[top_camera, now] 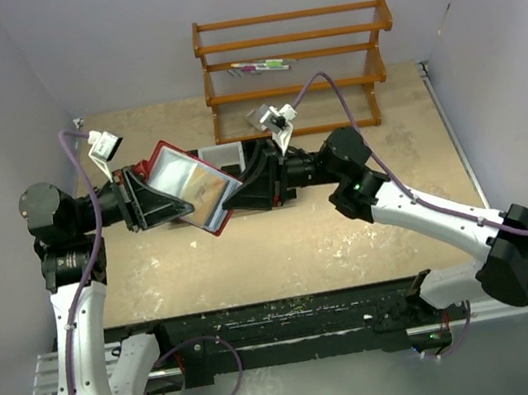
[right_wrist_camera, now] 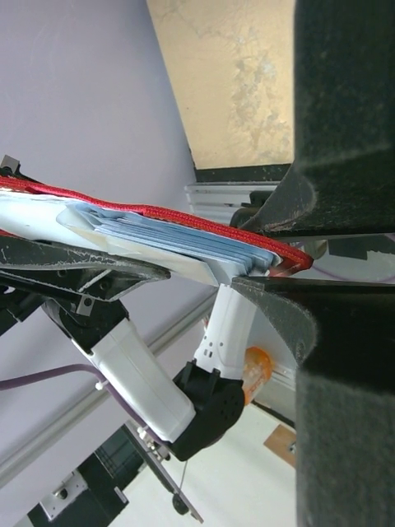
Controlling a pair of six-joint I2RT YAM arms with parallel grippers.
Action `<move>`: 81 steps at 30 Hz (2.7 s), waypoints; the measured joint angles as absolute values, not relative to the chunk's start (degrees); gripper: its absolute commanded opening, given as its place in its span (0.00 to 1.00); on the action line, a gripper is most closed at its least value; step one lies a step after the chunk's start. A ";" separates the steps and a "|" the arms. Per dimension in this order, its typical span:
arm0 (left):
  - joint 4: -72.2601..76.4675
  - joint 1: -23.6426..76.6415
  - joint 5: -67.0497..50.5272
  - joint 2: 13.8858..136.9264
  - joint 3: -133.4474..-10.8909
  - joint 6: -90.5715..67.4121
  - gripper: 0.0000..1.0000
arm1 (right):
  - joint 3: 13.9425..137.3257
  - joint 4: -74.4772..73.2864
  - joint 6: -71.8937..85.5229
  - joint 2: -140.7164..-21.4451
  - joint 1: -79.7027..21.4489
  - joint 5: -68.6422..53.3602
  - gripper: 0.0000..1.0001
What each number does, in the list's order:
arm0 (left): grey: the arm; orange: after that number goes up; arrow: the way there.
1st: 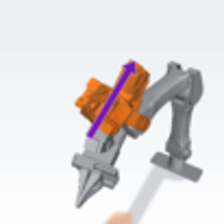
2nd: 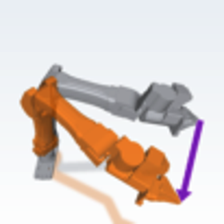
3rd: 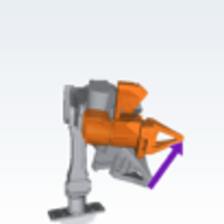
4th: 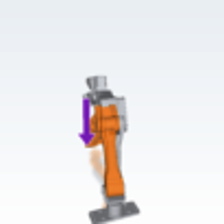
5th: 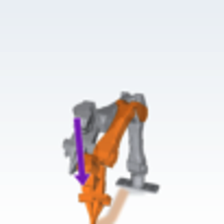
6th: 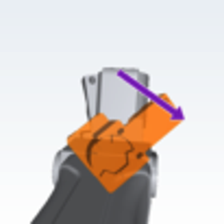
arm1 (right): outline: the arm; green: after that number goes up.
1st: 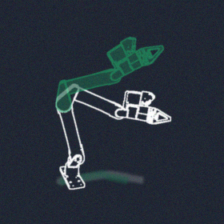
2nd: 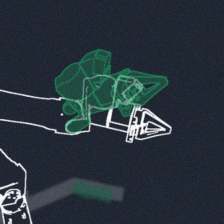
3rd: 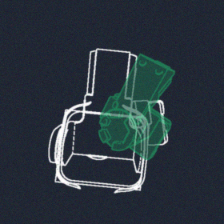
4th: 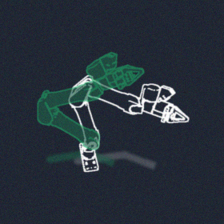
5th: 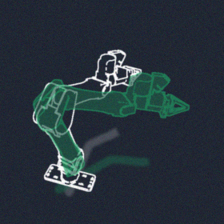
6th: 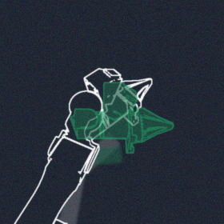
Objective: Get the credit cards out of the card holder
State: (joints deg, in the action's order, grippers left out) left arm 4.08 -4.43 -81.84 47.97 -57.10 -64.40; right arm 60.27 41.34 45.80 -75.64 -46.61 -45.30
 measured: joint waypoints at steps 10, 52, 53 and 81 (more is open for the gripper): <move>6.15 -4.49 -80.34 47.37 -57.10 -65.60 0.11 | 60.18 38.70 44.73 -74.39 -47.16 -39.72 0.21; -35.66 -4.69 -52.38 46.78 -67.40 -7.86 0.99 | 77.52 1.39 34.11 -78.06 -53.19 0.30 0.00; -36.10 -4.71 -50.83 46.57 -66.50 -5.87 0.99 | 79.13 -1.50 32.80 -78.76 -53.34 2.37 0.00; -37.04 -4.69 -46.24 46.33 -57.25 3.09 0.99 | 116.66 -57.60 19.03 -110.80 -68.73 50.43 0.00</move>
State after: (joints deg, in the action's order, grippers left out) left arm -37.04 -4.69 -46.24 46.33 -57.25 3.09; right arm 116.66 -57.60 19.03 -110.80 -68.73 50.43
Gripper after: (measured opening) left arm 0.992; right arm 0.142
